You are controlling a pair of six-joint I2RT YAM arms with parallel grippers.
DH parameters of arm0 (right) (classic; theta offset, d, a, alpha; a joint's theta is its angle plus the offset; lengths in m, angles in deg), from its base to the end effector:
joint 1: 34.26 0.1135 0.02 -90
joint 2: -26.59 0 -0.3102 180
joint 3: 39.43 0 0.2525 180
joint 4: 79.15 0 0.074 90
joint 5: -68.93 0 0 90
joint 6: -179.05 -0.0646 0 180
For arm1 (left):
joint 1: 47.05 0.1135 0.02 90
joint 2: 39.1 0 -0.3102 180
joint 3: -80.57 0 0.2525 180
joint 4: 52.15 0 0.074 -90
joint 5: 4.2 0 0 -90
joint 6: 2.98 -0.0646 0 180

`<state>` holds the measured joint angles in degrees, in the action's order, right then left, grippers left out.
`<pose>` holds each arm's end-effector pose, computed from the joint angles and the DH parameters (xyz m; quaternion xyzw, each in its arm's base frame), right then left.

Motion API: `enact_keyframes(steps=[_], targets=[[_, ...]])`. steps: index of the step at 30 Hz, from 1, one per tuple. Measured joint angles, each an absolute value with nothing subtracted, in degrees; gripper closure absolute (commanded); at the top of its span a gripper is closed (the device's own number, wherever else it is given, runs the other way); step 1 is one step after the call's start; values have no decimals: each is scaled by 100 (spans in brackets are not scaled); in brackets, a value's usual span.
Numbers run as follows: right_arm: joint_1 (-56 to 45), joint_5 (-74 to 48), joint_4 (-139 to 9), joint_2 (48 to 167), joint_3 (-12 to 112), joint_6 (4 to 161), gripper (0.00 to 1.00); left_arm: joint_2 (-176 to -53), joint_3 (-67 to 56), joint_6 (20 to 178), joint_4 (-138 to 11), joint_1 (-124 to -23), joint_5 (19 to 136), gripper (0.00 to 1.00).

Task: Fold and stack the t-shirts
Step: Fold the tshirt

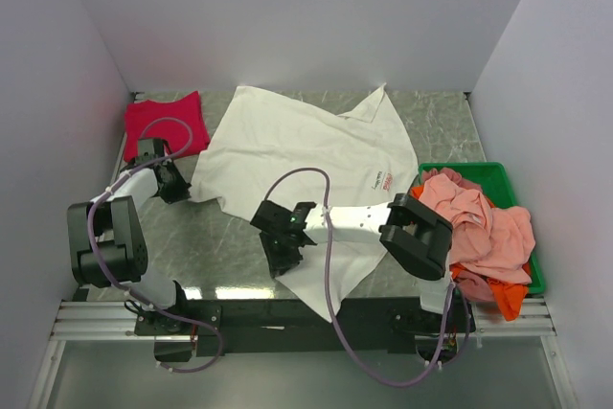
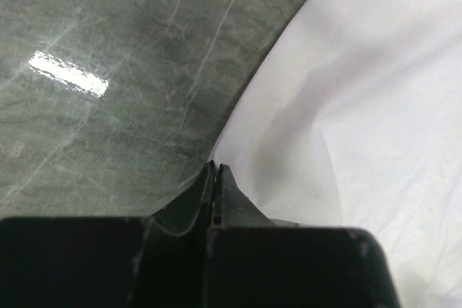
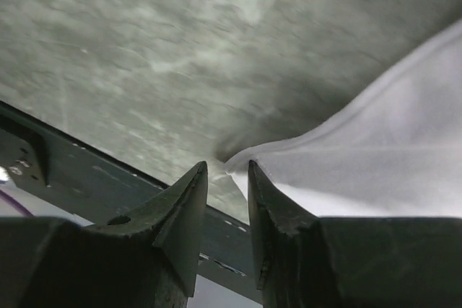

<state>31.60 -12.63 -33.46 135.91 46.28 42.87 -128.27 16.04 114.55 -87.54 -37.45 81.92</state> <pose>0.1561 0.3714 0.1761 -0.1807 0.9644 0.1890 0.0401 0.3105 0.0481 0.1985 -0.2991 0.9180 -0.0726 0.2502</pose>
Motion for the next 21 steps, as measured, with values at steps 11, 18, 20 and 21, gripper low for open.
enact_keyframes(steps=[11, 18, 20, 21], targets=[[3171, -1258, -3541, 13355, 4720, 4235, 57, -12794, 1687, 11505, -8689, -3745, 8089, 99], [3311, -1805, -3357, 11407, 3809, 3706, 56, -12774, 1713, 11519, -8658, -3745, 8070, 100], [3525, -1944, -3267, 11057, 3503, 3514, 56, -12774, 1713, 11519, -8658, -3745, 8070, 100], [3650, -1969, -3213, 11001, 3402, 3422, 56, -12774, 1713, 11519, -8658, -3745, 8070, 100]])
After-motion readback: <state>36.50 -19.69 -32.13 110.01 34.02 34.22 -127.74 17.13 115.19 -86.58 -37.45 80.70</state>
